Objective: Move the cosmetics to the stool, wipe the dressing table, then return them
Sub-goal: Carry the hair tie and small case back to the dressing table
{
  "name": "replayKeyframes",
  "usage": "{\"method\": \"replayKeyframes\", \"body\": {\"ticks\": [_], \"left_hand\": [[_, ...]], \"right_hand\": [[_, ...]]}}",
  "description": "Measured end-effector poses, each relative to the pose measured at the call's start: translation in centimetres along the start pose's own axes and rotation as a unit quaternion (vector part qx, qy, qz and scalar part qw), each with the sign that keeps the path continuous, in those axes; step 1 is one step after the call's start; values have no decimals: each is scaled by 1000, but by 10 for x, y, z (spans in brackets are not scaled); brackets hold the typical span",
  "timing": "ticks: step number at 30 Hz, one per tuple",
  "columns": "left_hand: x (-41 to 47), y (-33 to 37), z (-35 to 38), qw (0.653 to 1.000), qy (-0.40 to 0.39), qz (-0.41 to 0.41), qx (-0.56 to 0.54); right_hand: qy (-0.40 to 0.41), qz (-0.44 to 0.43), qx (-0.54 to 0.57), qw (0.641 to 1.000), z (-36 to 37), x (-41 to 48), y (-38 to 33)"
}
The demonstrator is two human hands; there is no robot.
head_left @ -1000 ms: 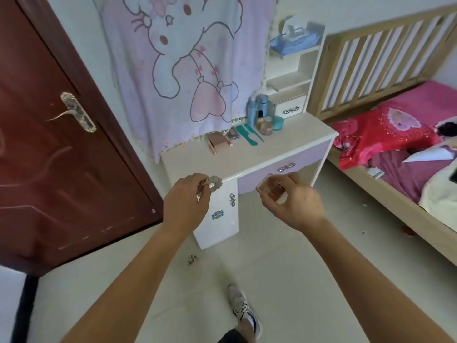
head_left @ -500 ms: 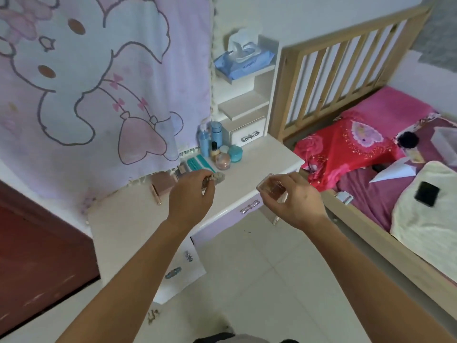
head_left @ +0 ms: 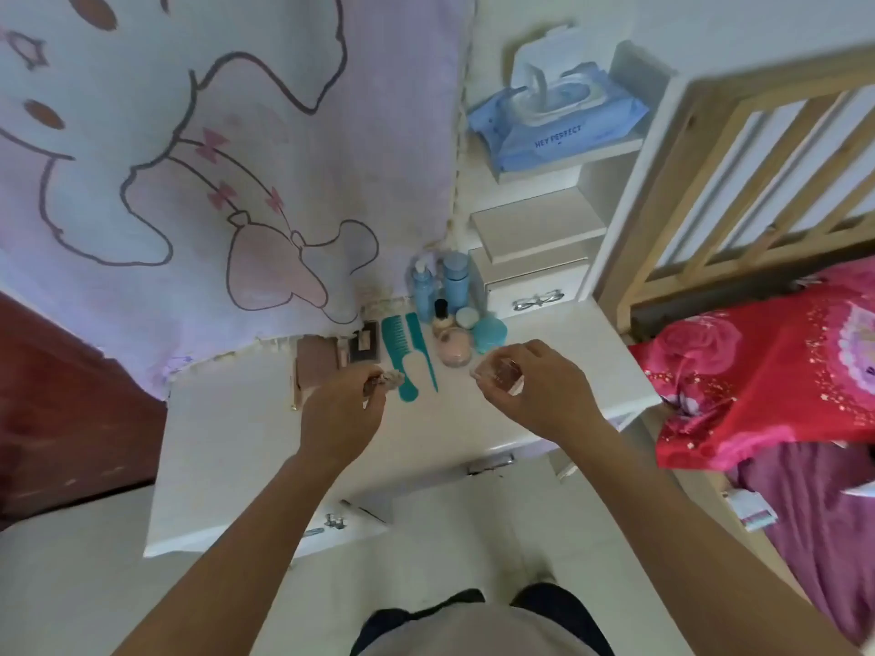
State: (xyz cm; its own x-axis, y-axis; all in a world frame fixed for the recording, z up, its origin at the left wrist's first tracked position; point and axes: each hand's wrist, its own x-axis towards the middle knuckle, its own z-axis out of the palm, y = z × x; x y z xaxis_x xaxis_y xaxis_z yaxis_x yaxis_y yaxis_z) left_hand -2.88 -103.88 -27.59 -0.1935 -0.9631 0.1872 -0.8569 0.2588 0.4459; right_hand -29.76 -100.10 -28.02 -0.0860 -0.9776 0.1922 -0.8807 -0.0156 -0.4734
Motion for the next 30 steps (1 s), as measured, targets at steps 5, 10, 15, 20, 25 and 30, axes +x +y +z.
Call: {"method": "replayKeyframes", "body": {"ticks": [5, 10, 15, 20, 25, 30], "left_hand": [[-3, -22, 12, 995, -9, -99, 21], [7, -65, 25, 988, -32, -150, 11], [34, -114, 43, 985, -45, -169, -12], [45, -159, 70, 983, -96, -157, -23], [34, -191, 96, 973, -182, -138, -32], [30, -207, 101, 968, -234, -87, 23]], "right_hand": [[-87, -70, 22, 994, 25, 53, 0], [-165, -101, 4, 981, 72, 87, -17], [-210, -82, -19, 974, 130, 107, -40], [-286, -93, -53, 952, 202, 127, -68], [-314, -133, -108, 934, 256, 124, -79], [-350, -132, -128, 919, 271, 116, -75]]}}
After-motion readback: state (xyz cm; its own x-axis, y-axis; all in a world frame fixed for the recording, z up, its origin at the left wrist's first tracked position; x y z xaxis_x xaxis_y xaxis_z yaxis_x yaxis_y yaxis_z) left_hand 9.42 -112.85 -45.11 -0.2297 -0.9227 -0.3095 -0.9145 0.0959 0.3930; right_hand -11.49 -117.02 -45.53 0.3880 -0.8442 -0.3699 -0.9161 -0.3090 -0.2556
